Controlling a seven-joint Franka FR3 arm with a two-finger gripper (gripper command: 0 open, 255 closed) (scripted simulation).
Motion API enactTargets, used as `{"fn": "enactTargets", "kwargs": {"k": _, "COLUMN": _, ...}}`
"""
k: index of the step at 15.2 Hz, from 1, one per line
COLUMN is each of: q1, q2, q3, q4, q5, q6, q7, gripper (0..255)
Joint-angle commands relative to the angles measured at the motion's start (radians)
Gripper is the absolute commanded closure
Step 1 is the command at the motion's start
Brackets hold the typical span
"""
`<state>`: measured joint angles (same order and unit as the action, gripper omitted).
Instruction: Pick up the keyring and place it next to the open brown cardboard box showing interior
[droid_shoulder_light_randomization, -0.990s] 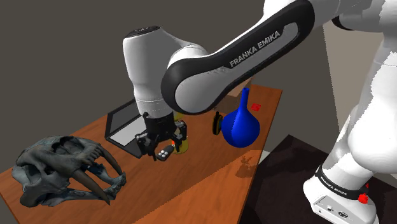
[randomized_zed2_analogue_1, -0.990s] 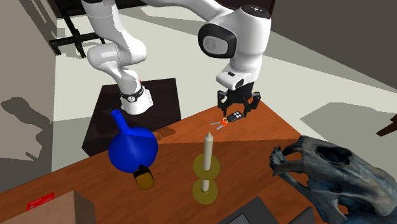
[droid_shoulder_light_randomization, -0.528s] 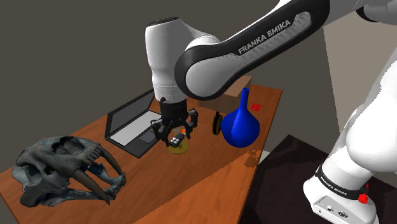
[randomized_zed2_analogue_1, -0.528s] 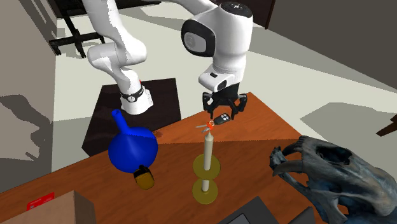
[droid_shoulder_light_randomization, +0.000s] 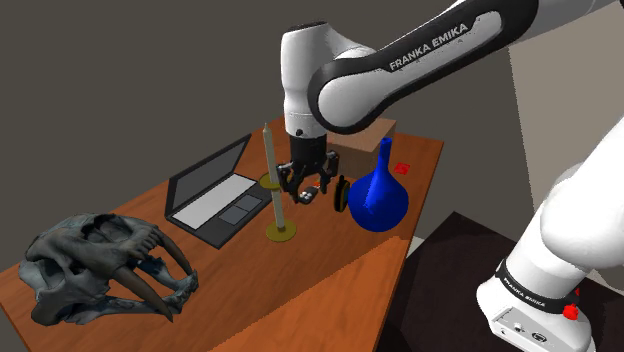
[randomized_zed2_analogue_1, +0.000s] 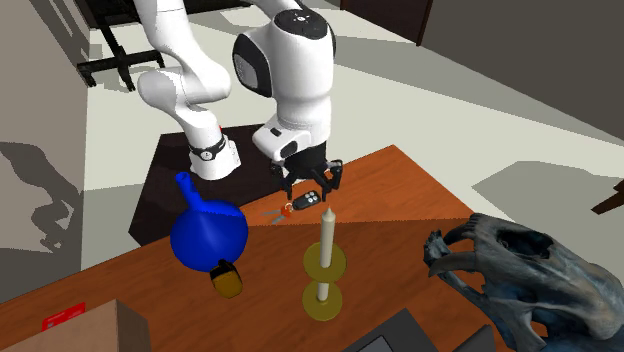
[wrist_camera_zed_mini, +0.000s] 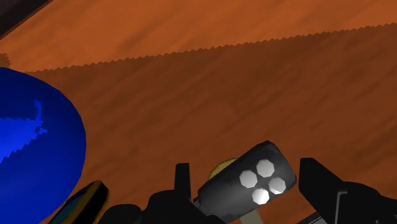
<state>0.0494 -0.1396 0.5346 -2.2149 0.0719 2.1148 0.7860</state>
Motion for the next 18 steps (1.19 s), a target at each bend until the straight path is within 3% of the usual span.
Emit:
{"fn": "enactTargets", "kwargs": {"k": 1, "q1": -0.018, "q2": -0.034, "q3": -0.033, "q4": -0.035, "q5": 0.016, "q6": 0.004, "q7": -0.063, "gripper": 255}}
{"fn": "enactTargets", "kwargs": {"k": 10, "q1": -0.104, "q2": -0.105, "q3": -0.186, "q4": -0.118, "q5": 0.023, "q6": 0.009, "q7": -0.309, "gripper": 255}}
{"fn": "enactTargets", "kwargs": {"k": 18, "q1": -0.192, "q2": -0.092, "q3": -0.316, "q4": -0.115, "q5": -0.01, "q6": 0.011, "q7": -0.506, "gripper": 255}}
